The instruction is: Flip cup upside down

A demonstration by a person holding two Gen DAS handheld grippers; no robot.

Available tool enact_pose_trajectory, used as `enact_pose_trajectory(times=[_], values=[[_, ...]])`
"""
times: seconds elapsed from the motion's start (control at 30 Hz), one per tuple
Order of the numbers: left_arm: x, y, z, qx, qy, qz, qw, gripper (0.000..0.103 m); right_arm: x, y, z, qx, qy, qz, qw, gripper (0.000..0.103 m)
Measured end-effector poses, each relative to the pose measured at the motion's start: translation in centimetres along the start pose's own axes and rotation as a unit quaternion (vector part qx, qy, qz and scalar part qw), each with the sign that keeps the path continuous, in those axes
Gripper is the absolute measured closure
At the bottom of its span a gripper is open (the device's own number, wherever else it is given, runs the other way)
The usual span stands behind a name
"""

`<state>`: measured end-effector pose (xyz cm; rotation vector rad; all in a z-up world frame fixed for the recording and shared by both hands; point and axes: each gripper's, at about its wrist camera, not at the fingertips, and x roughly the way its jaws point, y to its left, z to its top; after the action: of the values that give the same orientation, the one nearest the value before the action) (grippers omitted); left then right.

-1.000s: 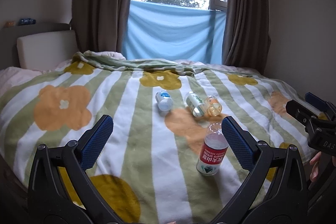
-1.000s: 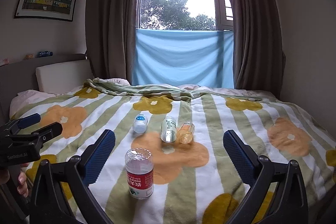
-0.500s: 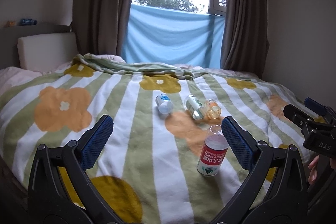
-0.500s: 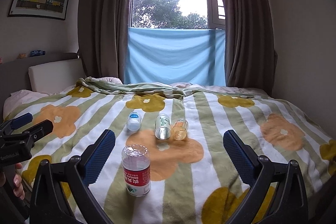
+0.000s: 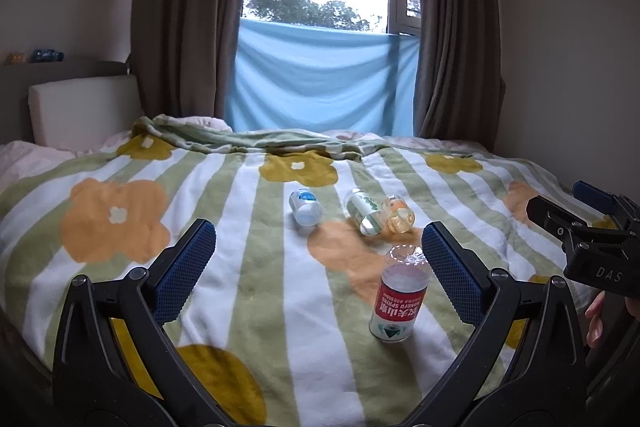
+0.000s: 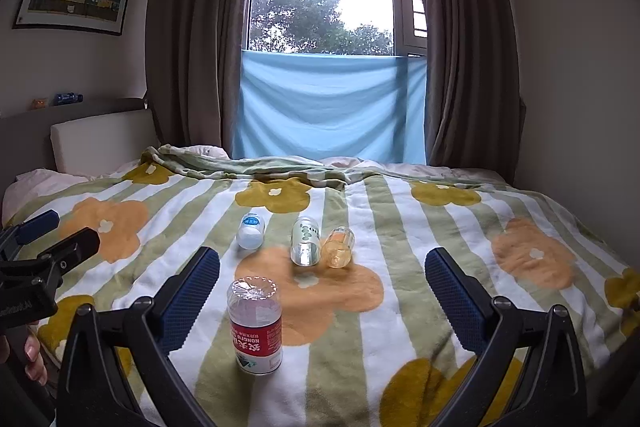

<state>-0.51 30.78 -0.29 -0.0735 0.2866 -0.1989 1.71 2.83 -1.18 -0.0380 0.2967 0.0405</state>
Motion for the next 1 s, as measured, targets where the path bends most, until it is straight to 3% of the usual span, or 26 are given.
enact_pose_trajectory(times=[1.0], values=[[0.01, -0.29, -0.17, 0.013, -0.002, 0.012, 0.9998, 0.000, 0.37, -0.30, 0.18, 0.002, 0.004, 0.000, 1.000, 0.000]])
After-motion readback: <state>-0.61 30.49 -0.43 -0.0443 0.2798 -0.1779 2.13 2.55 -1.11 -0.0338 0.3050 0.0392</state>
